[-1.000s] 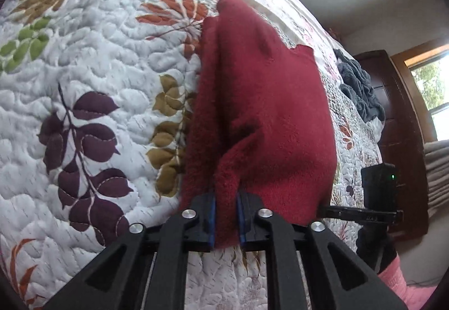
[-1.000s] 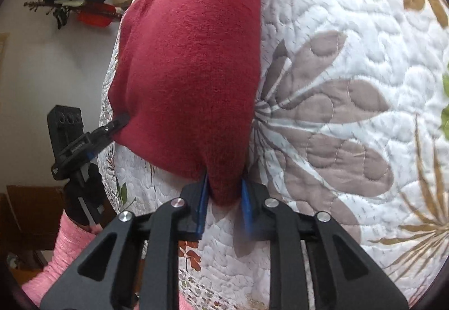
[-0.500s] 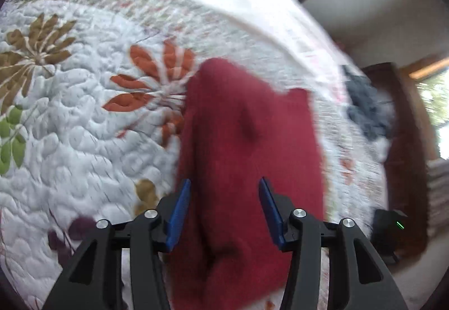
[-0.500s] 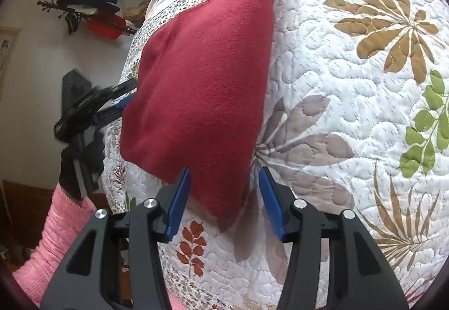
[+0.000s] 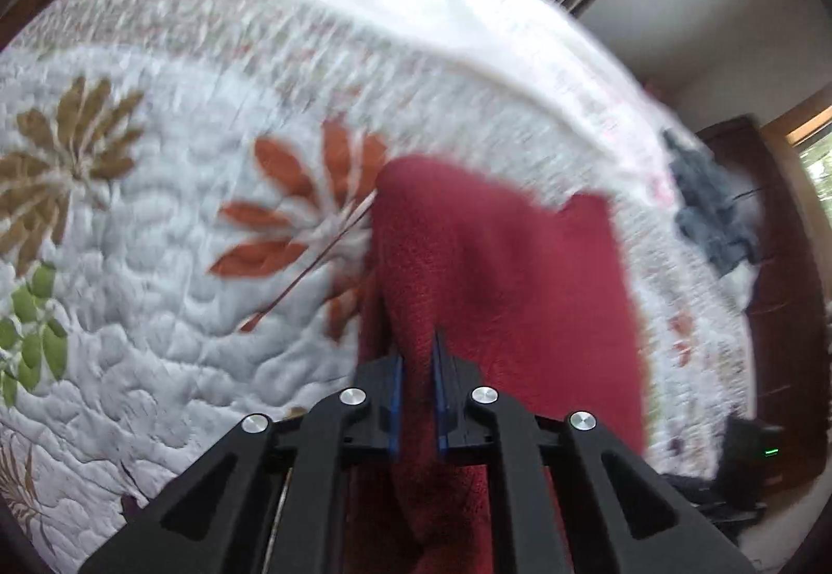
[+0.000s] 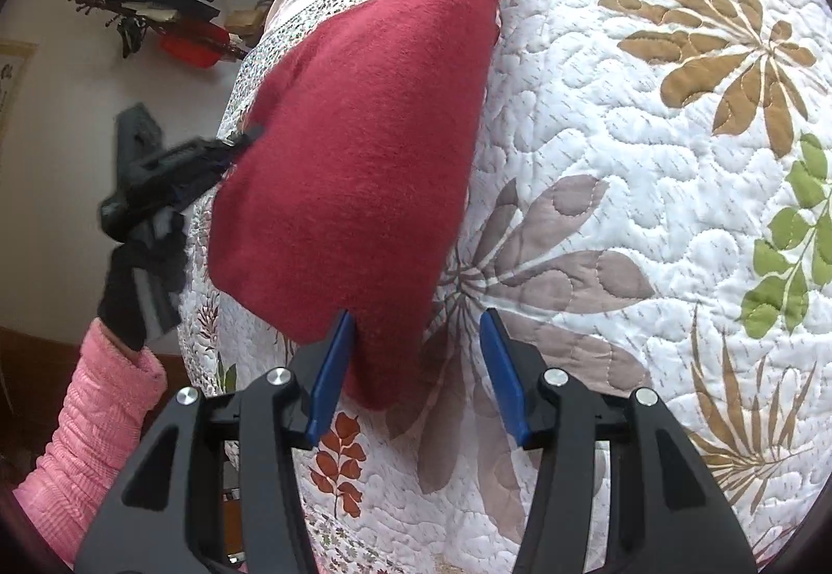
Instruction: Fold small clothes
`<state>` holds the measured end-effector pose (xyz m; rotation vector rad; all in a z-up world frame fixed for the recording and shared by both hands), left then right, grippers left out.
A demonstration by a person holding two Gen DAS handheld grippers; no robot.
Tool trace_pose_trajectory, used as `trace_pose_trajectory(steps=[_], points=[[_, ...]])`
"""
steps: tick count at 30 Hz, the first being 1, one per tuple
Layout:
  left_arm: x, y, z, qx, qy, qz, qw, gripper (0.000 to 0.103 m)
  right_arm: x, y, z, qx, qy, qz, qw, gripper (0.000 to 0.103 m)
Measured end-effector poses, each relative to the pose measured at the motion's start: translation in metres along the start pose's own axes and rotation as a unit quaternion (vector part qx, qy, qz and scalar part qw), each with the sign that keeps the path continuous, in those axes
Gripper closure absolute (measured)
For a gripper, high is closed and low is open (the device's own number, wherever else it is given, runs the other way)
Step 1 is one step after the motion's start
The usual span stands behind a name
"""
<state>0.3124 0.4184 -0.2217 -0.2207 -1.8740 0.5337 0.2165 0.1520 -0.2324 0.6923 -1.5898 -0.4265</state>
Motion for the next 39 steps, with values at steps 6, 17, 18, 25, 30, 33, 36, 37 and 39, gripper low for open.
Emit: trace_pose_trajectory(steps=[6, 17, 18, 25, 30, 33, 36, 37, 39], points=[[0.01, -0.002, 0.007, 0.013, -0.004, 0.024, 0.9996, 0.081, 0.005, 0.004, -0.002, 0.005, -0.002, 0.011, 1.0, 0.053], [0.039, -0.001, 0.014, 0.005, 0.013, 0.063, 0.9979, 0.036, 0.025, 0.007, -0.045, -0.024, -0.042, -0.037, 0.998, 0.041], [0.034, 0.0, 0.014, 0.009, 0.019, 0.069, 0.9974, 0.036, 0.023, 0.007, -0.052, -0.028, -0.041, -0.042, 0.998, 0.041], [-0.02, -0.005, 0.014, 0.023, 0.078, 0.114, 0.9901, 0.033, -0.001, -0.001, -0.081, -0.046, -0.026, -0.054, 0.997, 0.036], [-0.041, -0.026, 0.013, 0.005, 0.097, 0.162, 0.982, 0.028, -0.022, -0.006, -0.091, -0.062, -0.01, -0.085, 0.994, 0.032], [-0.051, -0.046, 0.021, -0.027, 0.119, 0.178, 0.9764, 0.025, -0.04, -0.008, -0.093, -0.069, -0.002, -0.088, 0.994, 0.03], [-0.057, -0.055, 0.026, -0.045, 0.124, 0.172, 0.9762, 0.026, -0.048, -0.006, -0.097, -0.075, -0.006, -0.099, 0.992, 0.034], [-0.056, -0.055, 0.025, -0.044, 0.122, 0.173, 0.9763, 0.033, -0.048, -0.004, -0.096, -0.072, -0.006, -0.097, 0.993, 0.042], [-0.053, -0.056, 0.028, -0.05, 0.117, 0.17, 0.9771, 0.05, -0.041, 0.001, -0.095, -0.063, -0.009, -0.1, 0.993, 0.055]])
Point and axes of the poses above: each gripper's, at about its wrist camera, not at the fingertips, and x roughly against the way its jaws point, y to its left, z to its underside, the point moved 10 cm from there along -x, roughly the way its jaws point, and after that the axes turned 1 degree about y, right-handed, at the moved point
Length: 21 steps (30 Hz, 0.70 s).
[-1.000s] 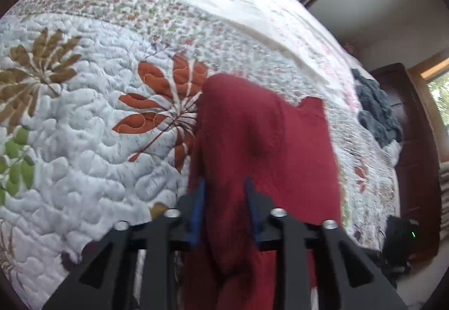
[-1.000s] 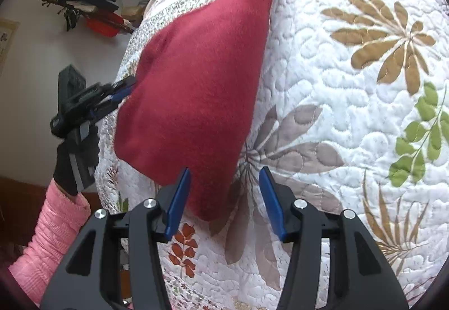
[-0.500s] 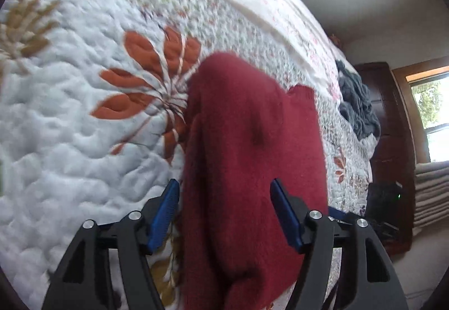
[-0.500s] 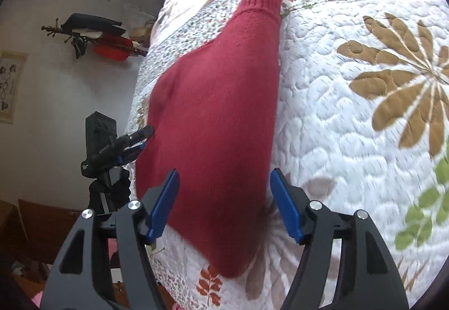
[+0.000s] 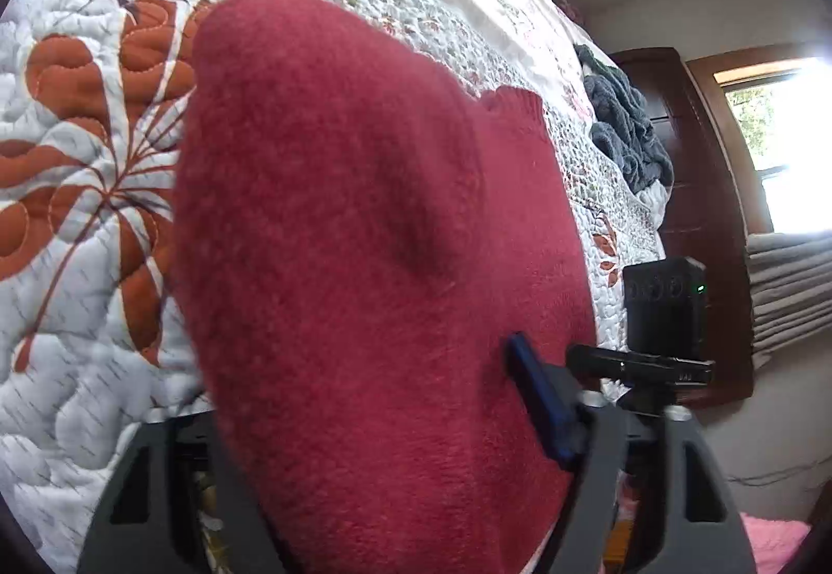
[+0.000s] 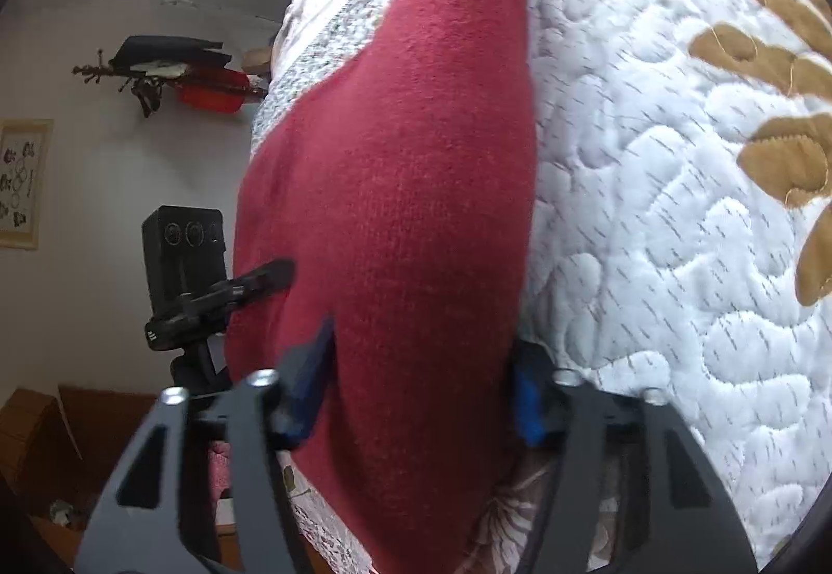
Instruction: Fold small clothes
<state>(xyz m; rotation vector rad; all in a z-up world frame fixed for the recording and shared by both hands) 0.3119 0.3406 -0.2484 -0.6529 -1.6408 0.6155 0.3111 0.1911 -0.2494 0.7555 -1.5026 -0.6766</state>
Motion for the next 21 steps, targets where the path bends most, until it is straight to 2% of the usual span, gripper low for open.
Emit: trace_pose_trajectory(steps=[1, 3, 8, 12, 16, 21], points=[[0.002, -0.003, 0.003, 0.004, -0.001, 0.011, 0.9999, 0.055, 0.004, 0.003, 0.001, 0.002, -0.001, -0.003, 1.0, 0.058], [0.007, -0.012, 0.007, 0.01, -0.012, 0.036, 0.9992, 0.058, 0.016, 0.01, 0.003, 0.008, -0.008, -0.001, 1.0, 0.06], [0.007, -0.06, 0.033, -0.003, -0.014, 0.077, 0.9969, 0.059, 0.068, 0.023, 0.023, 0.038, -0.022, 0.007, 0.999, 0.061], [0.002, -0.114, 0.065, -0.013, -0.016, 0.119, 0.9926, 0.059, 0.128, 0.02, 0.058, 0.052, -0.028, 0.007, 0.998, 0.061], [-0.014, -0.174, 0.104, -0.04, -0.013, 0.135, 0.9899, 0.058, 0.181, 0.007, 0.099, 0.059, -0.039, 0.021, 0.997, 0.061], [-0.051, -0.213, 0.141, -0.051, -0.005, 0.125, 0.9908, 0.058, 0.222, -0.027, 0.138, 0.047, -0.059, 0.047, 0.996, 0.06]])
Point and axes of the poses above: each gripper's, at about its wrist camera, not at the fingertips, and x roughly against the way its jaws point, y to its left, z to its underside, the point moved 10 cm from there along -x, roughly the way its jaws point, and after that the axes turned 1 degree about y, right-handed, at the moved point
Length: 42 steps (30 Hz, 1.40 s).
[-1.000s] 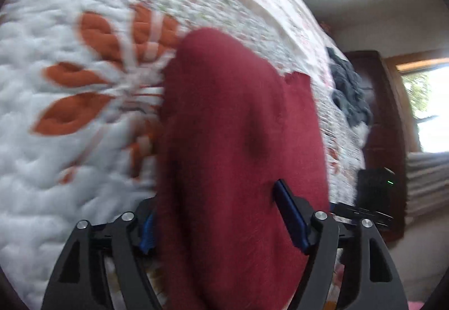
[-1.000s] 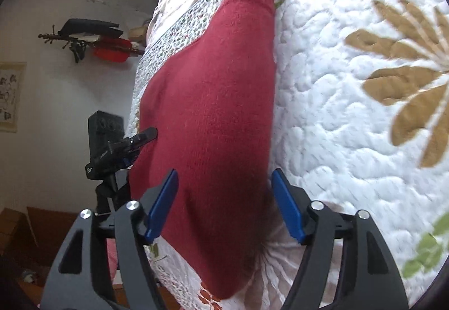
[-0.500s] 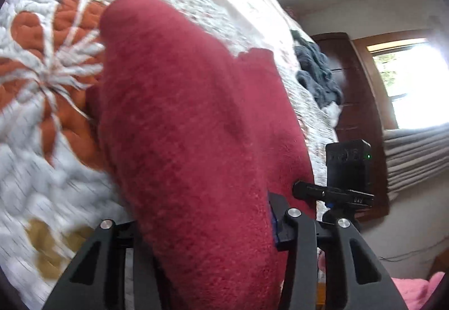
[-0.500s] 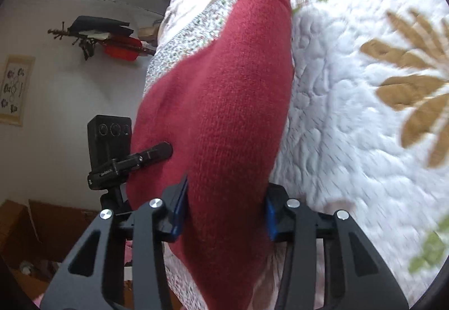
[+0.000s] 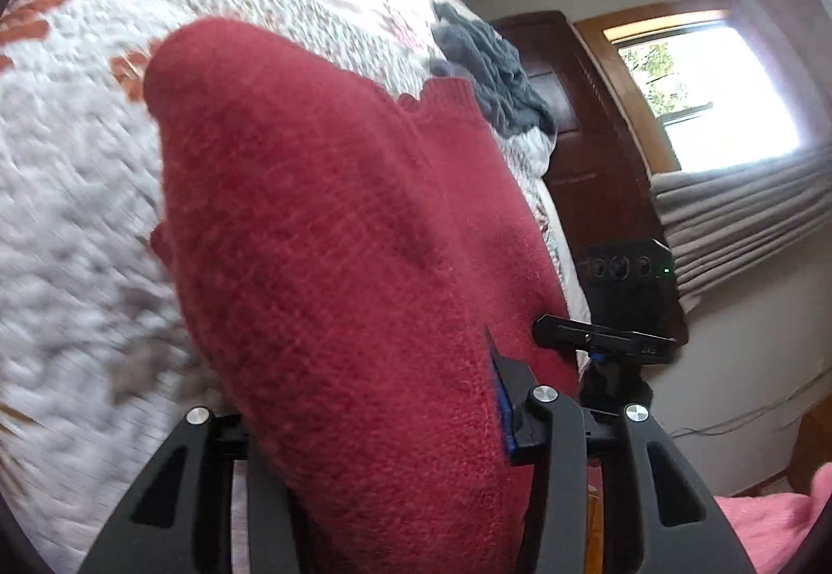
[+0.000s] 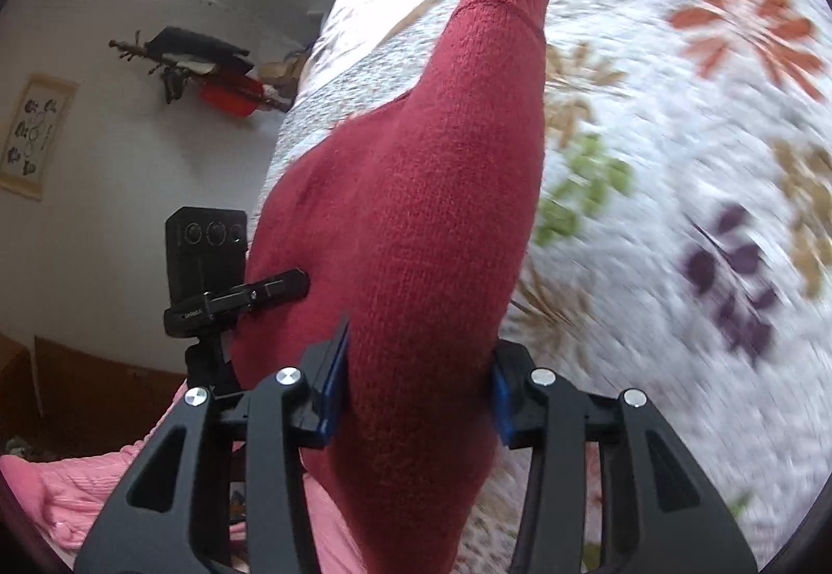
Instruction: Fold small clothes
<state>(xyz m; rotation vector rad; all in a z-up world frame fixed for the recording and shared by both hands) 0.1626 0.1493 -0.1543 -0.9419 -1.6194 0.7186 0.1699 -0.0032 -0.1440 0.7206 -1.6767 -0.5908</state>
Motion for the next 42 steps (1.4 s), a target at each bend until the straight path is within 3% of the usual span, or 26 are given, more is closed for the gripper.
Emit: trace_pose_trajectory(steps=[4, 8, 10, 14, 20, 30, 36, 40, 42], points=[[-0.034, -0.003, 0.027, 0.003, 0.02, -0.017, 0.9997, 0.058, 0.002, -0.036, 0.024, -0.031, 0.001, 0.005, 0.999, 0.06], [-0.061, 0.019, 0.047, 0.024, 0.044, -0.044, 0.9978, 0.058, -0.018, -0.076, 0.044, -0.069, 0.012, 0.027, 0.997, 0.059], [-0.071, 0.033, 0.058, 0.035, 0.054, -0.056, 0.9963, 0.052, -0.029, -0.089, 0.052, -0.076, 0.012, 0.036, 0.996, 0.058], [-0.082, 0.047, 0.06, 0.073, 0.043, -0.038, 0.9956, 0.048, -0.032, -0.098, 0.054, -0.086, -0.002, 0.028, 0.996, 0.054], [-0.074, 0.037, 0.065, 0.058, 0.046, -0.083, 0.9938, 0.043, -0.023, -0.086, 0.059, -0.071, 0.001, 0.061, 0.996, 0.036], [-0.015, 0.017, 0.1, 0.0, 0.019, -0.169, 0.9854, 0.036, -0.01, -0.07, 0.106, -0.061, 0.004, 0.064, 0.996, 0.035], [-0.004, -0.007, 0.129, -0.046, -0.006, -0.202, 0.9782, 0.033, -0.023, -0.071, 0.14, -0.07, 0.022, 0.065, 0.995, 0.05], [-0.004, -0.008, 0.138, -0.065, -0.013, -0.229, 0.9711, 0.033, -0.019, -0.067, 0.142, -0.075, 0.014, 0.062, 0.995, 0.08], [-0.003, -0.001, 0.139, -0.059, -0.012, -0.245, 0.9676, 0.034, -0.012, -0.06, 0.14, -0.064, 0.007, 0.061, 0.996, 0.081]])
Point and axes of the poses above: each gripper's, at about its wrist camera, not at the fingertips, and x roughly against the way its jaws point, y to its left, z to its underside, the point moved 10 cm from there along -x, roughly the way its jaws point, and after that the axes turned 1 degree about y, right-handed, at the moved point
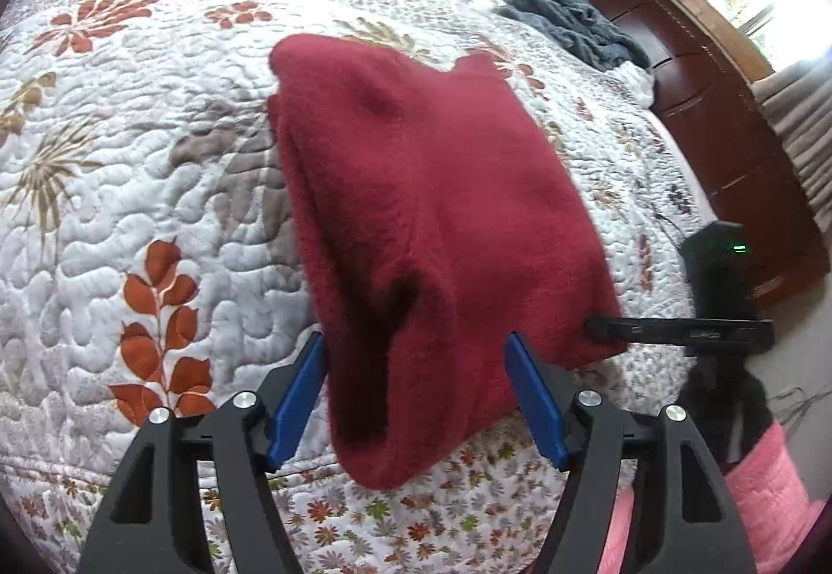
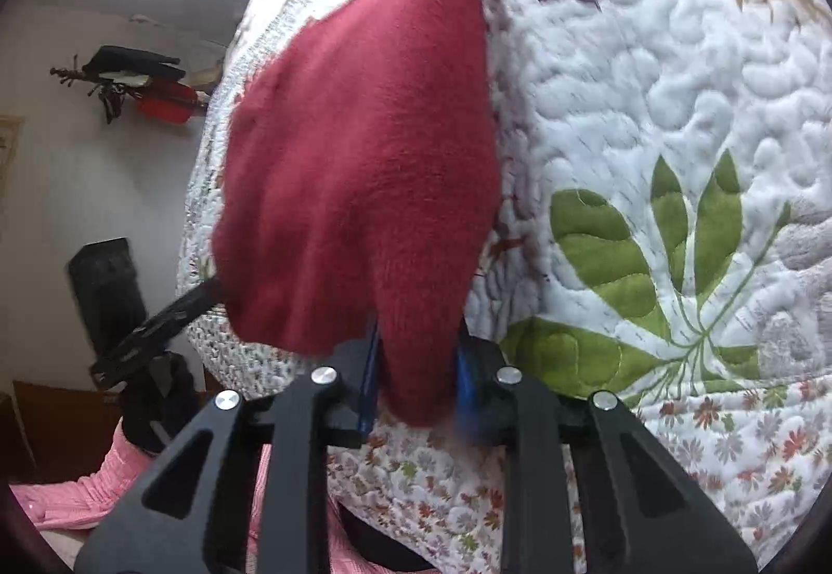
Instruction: Fold small clothes
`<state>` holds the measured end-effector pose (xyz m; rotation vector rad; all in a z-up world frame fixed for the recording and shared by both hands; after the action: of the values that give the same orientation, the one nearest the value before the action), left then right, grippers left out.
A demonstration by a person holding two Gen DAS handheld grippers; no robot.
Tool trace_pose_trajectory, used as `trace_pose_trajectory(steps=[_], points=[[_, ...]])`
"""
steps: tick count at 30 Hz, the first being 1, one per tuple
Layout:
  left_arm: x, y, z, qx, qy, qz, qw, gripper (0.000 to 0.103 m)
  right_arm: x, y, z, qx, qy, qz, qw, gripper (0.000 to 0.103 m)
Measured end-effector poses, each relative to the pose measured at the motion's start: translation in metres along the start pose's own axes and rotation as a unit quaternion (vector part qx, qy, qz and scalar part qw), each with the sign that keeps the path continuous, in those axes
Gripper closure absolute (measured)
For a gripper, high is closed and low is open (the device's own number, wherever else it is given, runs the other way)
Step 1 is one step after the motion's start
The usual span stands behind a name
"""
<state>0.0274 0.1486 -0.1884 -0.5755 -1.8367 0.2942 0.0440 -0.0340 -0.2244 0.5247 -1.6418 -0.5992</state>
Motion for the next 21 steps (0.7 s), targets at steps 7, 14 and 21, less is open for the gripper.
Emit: trace_pose_trajectory(steps=[7, 14, 21], points=[[-0.018, 0.029, 0.018, 0.012, 0.024, -0.049, 0.9985, 0.035, -0.009, -0.003, 0.009, 0.021, 0.015, 0.044, 0.999, 0.082], [-0.025, 0.041, 0.03, 0.018, 0.034, -0.047, 0.9981, 0.035, -0.024, -0.022, 0.015, -0.006, 0.02, 0.043, 0.999, 0.082], [-0.021, 0.042, 0.032, 0.03, 0.032, -0.043, 0.9981, 0.034, -0.013, -0.024, 0.016, -0.002, 0.012, 0.05, 0.999, 0.072]])
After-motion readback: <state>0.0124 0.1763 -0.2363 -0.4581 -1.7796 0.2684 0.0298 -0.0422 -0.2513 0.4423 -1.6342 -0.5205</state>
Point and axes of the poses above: each gripper's, at about its wrist camera, not at the fingertips, and x roughly against the way its jaws point, y to its left, z to its underside, the point moved 10 cm from there along -x, roughly the way its jaws point, and after that the axes turned 1 degree about y, right-handed, at the moved point
